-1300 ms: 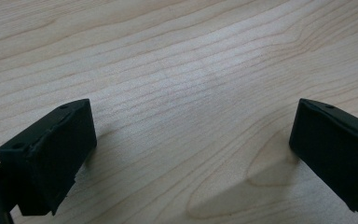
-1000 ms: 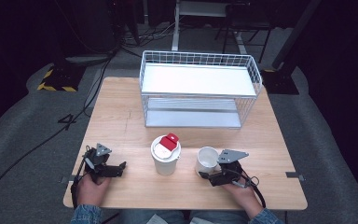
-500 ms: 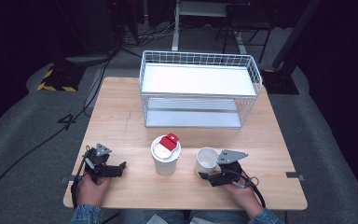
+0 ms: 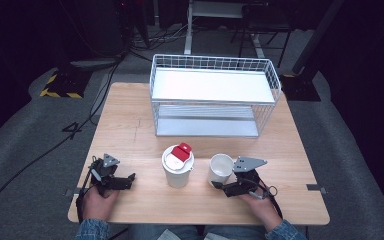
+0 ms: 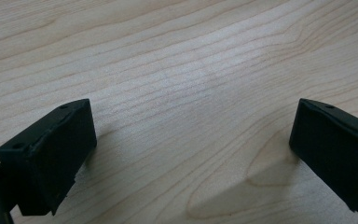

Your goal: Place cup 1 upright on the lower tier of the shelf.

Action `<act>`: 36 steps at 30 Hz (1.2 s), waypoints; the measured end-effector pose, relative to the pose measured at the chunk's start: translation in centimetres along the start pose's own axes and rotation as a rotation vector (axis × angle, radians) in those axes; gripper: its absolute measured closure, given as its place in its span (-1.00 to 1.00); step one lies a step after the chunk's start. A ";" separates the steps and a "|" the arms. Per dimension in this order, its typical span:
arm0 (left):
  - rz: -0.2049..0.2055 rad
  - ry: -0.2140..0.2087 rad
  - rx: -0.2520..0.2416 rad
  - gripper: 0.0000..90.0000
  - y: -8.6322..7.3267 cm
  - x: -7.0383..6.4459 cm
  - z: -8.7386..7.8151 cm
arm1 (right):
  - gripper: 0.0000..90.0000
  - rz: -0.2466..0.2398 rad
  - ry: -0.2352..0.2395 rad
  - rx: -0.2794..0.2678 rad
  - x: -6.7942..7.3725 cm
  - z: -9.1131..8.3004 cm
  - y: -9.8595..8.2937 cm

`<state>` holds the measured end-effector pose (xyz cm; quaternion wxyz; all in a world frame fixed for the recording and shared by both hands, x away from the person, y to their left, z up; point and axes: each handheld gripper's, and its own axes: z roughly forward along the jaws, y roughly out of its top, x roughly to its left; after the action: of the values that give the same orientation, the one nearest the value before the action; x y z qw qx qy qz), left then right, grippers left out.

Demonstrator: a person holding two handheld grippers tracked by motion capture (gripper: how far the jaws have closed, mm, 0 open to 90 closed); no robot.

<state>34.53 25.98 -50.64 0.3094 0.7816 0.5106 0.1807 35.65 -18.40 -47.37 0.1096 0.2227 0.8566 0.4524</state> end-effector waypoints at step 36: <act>0.001 0.001 0.000 -0.98 0.0 0.0 0.0 | -0.47 0.031 -0.014 -0.007 -2.9 0.0 5.4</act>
<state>34.59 25.98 -50.64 0.3094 0.7817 0.5104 0.1812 39.76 -17.12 -42.96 0.1093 0.2387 0.8508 0.4553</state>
